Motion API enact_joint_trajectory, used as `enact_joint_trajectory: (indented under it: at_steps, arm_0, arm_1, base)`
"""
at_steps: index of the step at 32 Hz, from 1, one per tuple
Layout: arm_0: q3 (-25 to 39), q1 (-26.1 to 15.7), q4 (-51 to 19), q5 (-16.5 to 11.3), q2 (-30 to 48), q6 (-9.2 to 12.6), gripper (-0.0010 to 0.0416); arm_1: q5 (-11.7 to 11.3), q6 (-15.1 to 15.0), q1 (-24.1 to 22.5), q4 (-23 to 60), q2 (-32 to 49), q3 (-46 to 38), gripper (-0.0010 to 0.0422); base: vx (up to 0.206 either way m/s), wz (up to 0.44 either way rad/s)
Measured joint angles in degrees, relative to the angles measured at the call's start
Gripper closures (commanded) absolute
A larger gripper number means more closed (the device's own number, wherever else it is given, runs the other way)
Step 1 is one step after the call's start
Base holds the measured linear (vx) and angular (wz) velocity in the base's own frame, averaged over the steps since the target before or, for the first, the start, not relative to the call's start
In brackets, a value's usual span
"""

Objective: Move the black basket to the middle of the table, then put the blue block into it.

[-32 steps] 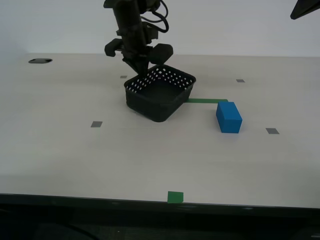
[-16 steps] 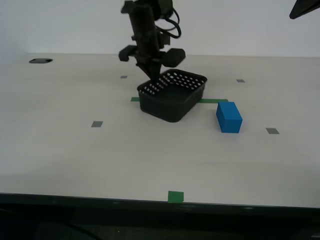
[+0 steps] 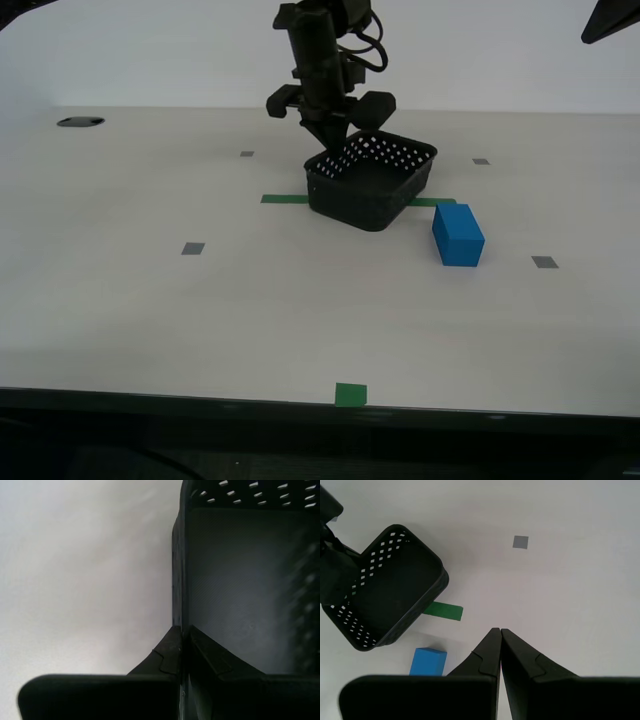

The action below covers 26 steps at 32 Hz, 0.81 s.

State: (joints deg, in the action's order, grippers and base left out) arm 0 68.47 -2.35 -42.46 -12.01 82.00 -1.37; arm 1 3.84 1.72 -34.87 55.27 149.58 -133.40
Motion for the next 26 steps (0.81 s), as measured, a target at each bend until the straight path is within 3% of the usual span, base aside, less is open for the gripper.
enact_joint_trajectory:
  at_steps: [9,13,18,20,22,23,25,26]
  arm_0:
    - [0.0,0.0,0.0,0.0,0.0,0.0,0.0404]
    - [0.0,0.0,0.0,0.0,0.0,0.0,0.0404]
    - [0.0,0.0,0.0,0.0,0.0,0.0,0.0404]
    - [0.0,0.0,-0.3,0.0,0.0,0.0,0.0404]
    - [0.0,-0.1,-0.9,0.0,0.0,0.0,0.0404]
    - [-0.2,-0.5,-1.1,-0.2,0.0,0.0,0.0404]
    - [-1.4,-1.8,-1.2,-0.8,-0.1,0.0,0.0404]
    - [-2.8,-3.1,-1.2,-1.6,-0.1,0.3,0.0404]
  arm_1:
    - [0.0,-0.1,-0.4,0.5,0.1,0.3,0.0405]
    - [-0.1,-0.2,-0.3,2.8,0.1,0.4,0.0290]
    - [-0.5,-0.2,-0.3,2.9,-0.2,-1.4,0.0234]
    - [-1.9,-0.2,-0.1,2.9,-1.9,-1.7,0.0235]
    - [-7.9,-2.3,0.2,2.6,-6.0,-1.4,0.0279]
    - [-9.3,-2.5,1.0,4.1,-8.0,-2.1,0.0294]
    - [-10.8,-3.8,1.5,4.3,-11.2,-1.2,0.0345]
    - [-10.4,-5.0,1.9,1.2,-13.0,-1.5,0.0392]
  base:
    - [0.000,0.000]
    - [0.000,0.000]
    - [0.000,0.000]
    - [0.000,0.000]
    - [0.000,0.000]
    - [0.000,0.000]
    - [0.000,0.000]
    - [0.000,0.000]
